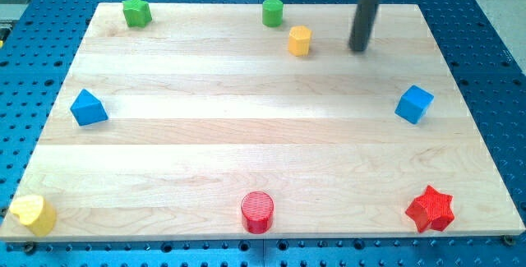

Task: Push the hexagon at the top left of the red circle

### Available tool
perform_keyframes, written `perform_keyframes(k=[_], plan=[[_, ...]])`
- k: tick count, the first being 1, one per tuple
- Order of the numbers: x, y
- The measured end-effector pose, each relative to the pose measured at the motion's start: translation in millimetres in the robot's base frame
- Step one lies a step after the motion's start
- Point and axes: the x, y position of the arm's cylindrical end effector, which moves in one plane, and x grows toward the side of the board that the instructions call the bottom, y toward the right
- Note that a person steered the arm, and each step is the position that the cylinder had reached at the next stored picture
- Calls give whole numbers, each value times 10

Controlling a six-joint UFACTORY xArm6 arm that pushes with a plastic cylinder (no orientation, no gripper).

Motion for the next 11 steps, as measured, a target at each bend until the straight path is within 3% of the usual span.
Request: perform_keyframes(k=[1,3,5,6,7,9,11], plan=[[-352,-168],[-419,-893],[261,-1164],[310,-1954],[1157,-2653],[1464,-2606],[2331,-2845]])
